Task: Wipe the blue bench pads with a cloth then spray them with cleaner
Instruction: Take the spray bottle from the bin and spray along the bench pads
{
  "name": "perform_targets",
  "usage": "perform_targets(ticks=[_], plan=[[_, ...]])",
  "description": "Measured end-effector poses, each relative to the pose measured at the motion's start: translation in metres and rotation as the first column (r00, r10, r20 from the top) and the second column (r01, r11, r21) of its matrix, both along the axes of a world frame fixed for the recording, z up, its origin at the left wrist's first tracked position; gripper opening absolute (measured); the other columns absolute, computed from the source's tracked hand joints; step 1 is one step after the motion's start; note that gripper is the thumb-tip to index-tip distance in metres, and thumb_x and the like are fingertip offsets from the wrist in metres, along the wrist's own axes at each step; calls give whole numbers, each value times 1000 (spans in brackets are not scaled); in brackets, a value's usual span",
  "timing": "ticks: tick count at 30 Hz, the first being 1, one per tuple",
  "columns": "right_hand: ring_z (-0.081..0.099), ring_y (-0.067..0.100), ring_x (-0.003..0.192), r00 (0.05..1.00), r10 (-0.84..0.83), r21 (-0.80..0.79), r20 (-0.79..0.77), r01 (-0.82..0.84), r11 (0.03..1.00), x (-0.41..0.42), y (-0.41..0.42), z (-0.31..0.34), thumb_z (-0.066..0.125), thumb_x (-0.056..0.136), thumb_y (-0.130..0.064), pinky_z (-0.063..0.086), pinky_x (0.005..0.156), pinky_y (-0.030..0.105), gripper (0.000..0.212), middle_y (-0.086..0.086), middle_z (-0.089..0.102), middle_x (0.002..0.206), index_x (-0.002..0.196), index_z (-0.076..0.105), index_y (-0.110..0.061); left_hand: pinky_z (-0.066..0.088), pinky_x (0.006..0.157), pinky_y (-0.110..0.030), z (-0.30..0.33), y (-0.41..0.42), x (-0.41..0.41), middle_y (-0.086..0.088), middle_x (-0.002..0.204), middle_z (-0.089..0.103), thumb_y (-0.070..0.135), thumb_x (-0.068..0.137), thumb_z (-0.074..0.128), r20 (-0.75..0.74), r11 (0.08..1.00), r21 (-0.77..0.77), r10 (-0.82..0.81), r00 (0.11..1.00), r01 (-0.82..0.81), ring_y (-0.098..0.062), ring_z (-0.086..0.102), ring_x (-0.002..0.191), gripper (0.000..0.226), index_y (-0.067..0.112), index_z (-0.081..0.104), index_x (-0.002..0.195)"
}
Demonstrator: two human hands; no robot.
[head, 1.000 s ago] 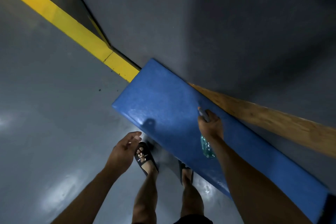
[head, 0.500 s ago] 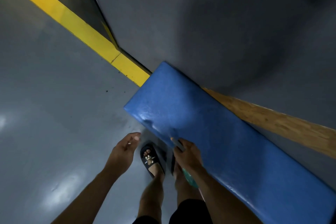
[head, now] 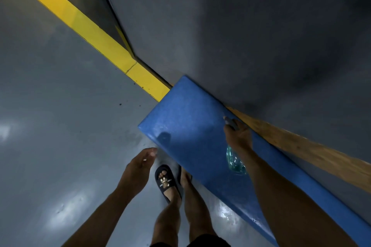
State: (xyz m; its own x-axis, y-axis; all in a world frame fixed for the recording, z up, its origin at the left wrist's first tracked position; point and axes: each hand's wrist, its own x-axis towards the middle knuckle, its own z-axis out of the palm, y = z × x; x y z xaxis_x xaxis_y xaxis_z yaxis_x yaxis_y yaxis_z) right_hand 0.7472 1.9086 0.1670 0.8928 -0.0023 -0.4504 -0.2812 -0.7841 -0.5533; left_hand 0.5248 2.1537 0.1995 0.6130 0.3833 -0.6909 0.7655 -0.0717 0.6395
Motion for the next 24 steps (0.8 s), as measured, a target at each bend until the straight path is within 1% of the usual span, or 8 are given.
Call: perform_targets(ticks=[4, 6, 8, 12, 15, 19, 22, 24], plan=[[53, 5, 58, 999, 52, -19, -14, -52, 998, -8, 10, 5, 57, 88, -26, 36, 54, 26, 18, -8, 58, 67, 71, 57, -33, 49, 93, -38, 2, -1, 14, 11, 111, 70, 35, 101, 47, -4, 1000, 4, 12, 1000, -12, -12, 64, 104, 19, 47, 61, 101], [55, 1, 66, 984, 162, -31, -72, -164, 986, -26, 17, 0, 55, 88, -34, 42, 62, 26, 14, -11, 61, 74, 74, 52, -36, 50, 92, -38, 4, -1, 18, 11, 110, 70, 38, 101, 47, -4, 1000, 4, 24, 1000, -24, -12, 65, 103, 22, 53, 61, 97], [64, 15, 83, 948, 282, -54, -147, -292, 955, -46, 24, -9, 51, 86, -44, 51, 76, 35, 16, -6, 69, 93, 89, 59, -30, 50, 91, -37, 6, 0, 22, 13, 109, 70, 42, 100, 46, 3, 999, 10, 31, 1000, -31, -9, 64, 102, 24, 62, 58, 95], [66, 25, 88, 866, 458, 16, -202, -465, 885, -87, 50, -12, 48, 80, -44, 49, 74, 36, 30, 0, 70, 91, 94, 61, -21, 50, 90, -35, 12, 4, 25, 14, 109, 69, 37, 101, 45, 3, 999, 15, 43, 999, -43, -6, 63, 101, 33, 68, 55, 93], [66, 26, 90, 846, 482, 41, -229, -486, 873, -107, 65, -14, 46, 79, -46, 49, 76, 36, 29, 2, 71, 91, 89, 57, -21, 50, 93, -38, 13, 8, 21, 13, 112, 69, 48, 97, 43, -1, 997, -1, 76, 997, -76, -12, 63, 106, 18, 55, 59, 98], [66, 26, 86, 861, 450, 40, -239, -454, 890, -107, 77, -18, 44, 80, -46, 48, 73, 34, 33, 3, 71, 89, 89, 60, -19, 49, 97, -41, 11, 11, 11, 11, 114, 68, 63, 85, 41, -10, 990, -37, 139, 990, -140, -16, 62, 110, 31, 48, 59, 104], [63, 21, 75, 906, 384, 66, -178, -378, 923, -82, 79, -20, 52, 84, -39, 48, 67, 35, 18, -2, 66, 79, 85, 62, -24, 48, 98, -42, 10, 15, 4, 11, 114, 69, 79, 82, 44, -6, 981, -66, 183, 983, -183, -15, 62, 110, 39, 52, 63, 103], [61, 18, 68, 936, 320, 97, -145, -309, 946, -56, 76, -21, 55, 89, -33, 51, 64, 37, 12, -3, 63, 72, 78, 59, -29, 48, 97, -42, 11, 16, 4, 11, 113, 69, 77, 84, 44, -8, 981, -55, 186, 983, -186, -15, 62, 109, 34, 54, 62, 102]])
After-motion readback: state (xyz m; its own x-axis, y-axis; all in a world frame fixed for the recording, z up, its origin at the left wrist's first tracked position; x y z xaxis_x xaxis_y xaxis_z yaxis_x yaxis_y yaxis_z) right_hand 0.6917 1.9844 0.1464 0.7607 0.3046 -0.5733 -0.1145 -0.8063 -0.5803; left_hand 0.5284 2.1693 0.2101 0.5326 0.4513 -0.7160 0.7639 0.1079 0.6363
